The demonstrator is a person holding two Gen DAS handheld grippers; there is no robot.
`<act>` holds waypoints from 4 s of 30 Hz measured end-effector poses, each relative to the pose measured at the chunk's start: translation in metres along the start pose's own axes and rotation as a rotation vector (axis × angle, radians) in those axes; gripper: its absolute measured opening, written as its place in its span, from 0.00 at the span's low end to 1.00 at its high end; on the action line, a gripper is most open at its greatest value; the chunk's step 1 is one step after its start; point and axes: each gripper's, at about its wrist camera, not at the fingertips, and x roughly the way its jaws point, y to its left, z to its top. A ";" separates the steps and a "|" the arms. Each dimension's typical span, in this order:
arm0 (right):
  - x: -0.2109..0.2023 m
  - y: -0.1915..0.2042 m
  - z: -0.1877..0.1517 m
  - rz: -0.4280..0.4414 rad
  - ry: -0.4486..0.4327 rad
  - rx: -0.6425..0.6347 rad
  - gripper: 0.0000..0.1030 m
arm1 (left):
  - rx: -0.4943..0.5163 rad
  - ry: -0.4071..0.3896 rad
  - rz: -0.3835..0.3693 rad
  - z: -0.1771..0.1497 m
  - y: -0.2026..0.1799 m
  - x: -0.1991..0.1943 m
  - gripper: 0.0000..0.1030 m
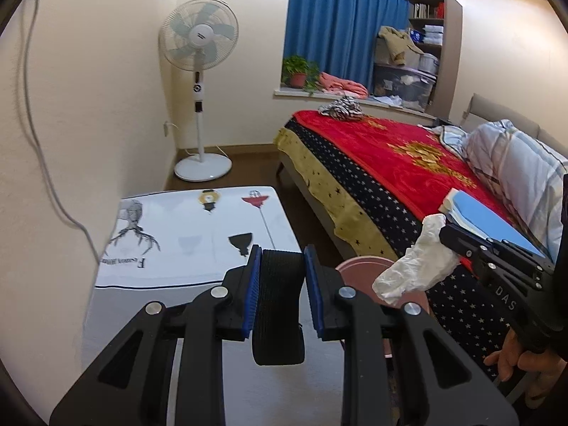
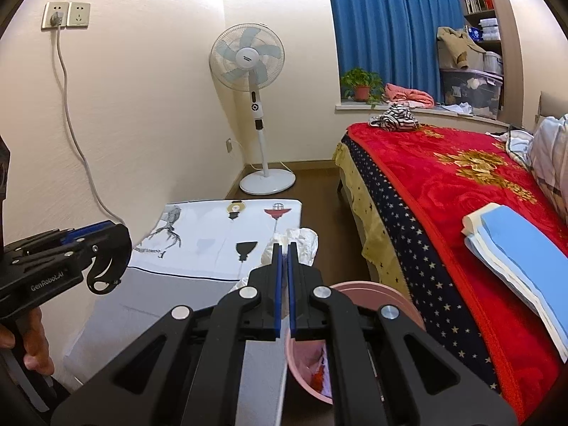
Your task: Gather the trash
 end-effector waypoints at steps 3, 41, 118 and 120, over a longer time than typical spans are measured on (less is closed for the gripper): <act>0.003 -0.013 -0.002 -0.017 0.007 0.005 0.03 | 0.015 0.014 -0.011 0.001 -0.012 0.013 0.24; 0.116 -0.122 -0.057 -0.242 0.327 0.072 0.73 | 0.032 0.242 -0.030 -0.045 -0.087 0.199 0.89; -0.198 0.080 -0.122 -0.094 0.138 -0.027 0.95 | -0.063 0.087 0.309 -0.145 -0.003 -0.208 0.93; -0.199 0.080 -0.122 -0.095 0.136 -0.029 0.95 | -0.063 0.085 0.309 -0.145 -0.004 -0.208 0.93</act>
